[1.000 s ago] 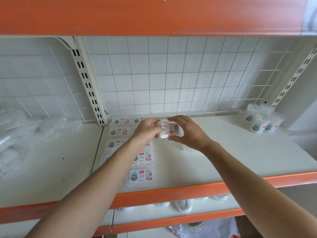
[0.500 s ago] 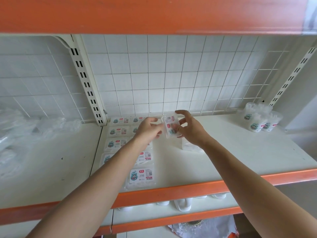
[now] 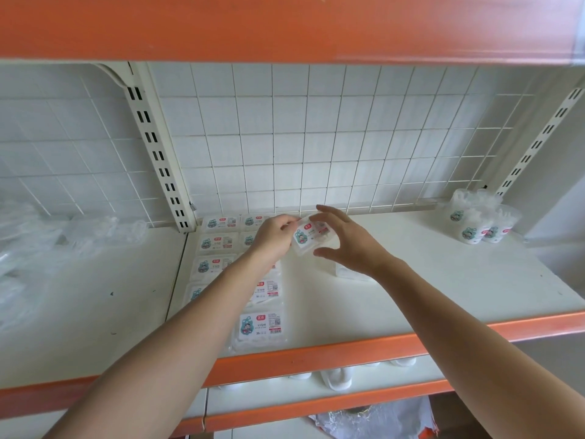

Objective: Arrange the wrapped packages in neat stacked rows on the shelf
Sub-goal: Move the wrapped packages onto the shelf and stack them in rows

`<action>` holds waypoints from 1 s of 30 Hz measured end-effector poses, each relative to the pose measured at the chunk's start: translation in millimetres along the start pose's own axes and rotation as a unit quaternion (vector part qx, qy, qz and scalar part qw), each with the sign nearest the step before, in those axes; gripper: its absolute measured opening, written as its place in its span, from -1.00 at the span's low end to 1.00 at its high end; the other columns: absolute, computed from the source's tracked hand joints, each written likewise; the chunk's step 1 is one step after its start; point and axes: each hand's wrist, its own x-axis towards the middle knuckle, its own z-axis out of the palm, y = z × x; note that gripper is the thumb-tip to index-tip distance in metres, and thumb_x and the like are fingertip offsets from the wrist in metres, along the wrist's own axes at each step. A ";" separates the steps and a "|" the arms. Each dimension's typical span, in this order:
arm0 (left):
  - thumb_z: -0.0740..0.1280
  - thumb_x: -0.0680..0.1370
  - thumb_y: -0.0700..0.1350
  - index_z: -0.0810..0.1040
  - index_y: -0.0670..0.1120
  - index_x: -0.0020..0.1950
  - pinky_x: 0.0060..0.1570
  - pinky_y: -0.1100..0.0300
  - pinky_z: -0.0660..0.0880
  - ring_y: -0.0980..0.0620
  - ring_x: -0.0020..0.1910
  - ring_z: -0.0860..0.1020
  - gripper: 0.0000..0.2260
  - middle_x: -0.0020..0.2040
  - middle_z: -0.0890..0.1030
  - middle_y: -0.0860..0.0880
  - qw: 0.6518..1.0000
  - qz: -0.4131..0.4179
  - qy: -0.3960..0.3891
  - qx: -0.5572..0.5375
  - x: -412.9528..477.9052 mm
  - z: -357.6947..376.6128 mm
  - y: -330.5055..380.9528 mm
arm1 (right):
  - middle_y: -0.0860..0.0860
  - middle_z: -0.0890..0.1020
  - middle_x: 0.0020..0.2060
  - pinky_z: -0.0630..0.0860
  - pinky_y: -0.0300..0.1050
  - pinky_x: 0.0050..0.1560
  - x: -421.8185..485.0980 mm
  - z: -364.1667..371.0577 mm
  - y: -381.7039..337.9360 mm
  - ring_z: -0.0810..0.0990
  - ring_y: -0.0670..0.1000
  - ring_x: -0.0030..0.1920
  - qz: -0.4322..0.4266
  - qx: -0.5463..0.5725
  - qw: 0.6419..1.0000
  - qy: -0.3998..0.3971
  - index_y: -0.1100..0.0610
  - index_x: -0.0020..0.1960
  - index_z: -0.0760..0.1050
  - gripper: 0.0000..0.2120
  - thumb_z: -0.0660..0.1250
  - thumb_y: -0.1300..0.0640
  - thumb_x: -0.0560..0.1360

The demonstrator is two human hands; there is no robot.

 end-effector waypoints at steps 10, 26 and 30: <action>0.13 0.60 -0.26 0.39 -0.11 0.44 0.30 0.04 0.36 -0.10 0.38 0.35 -0.60 0.38 0.42 -0.12 0.929 0.117 0.014 0.351 16.0 -31.3 -23.5 | 0.08 0.50 0.16 0.40 -0.08 0.07 33.8 30.5 8.1 0.45 0.10 0.17 0.121 -0.106 0.987 -0.010 0.09 0.24 0.40 -0.57 0.44 -0.02 0.45; -0.04 0.68 -0.01 0.14 -0.11 0.56 0.49 -0.09 0.09 -0.06 0.56 0.03 -0.55 0.58 0.09 -0.10 0.863 0.078 -0.100 0.489 39.3 -56.7 -55.0 | 0.00 0.31 0.43 0.33 0.01 0.27 45.9 71.2 -11.1 0.23 0.09 0.41 0.097 -0.265 0.959 -0.027 -0.03 0.50 0.22 -0.54 0.13 0.05 0.60; -0.04 0.68 0.01 0.14 -0.10 0.56 0.49 -0.12 0.09 -0.07 0.56 0.02 -0.55 0.58 0.08 -0.10 0.863 0.078 -0.097 0.489 40.2 -55.1 -56.6 | 0.01 0.26 0.47 0.31 0.02 0.30 49.5 73.1 -14.9 0.21 0.10 0.42 0.103 -0.281 0.953 -0.041 -0.04 0.53 0.14 -0.52 0.09 0.08 0.62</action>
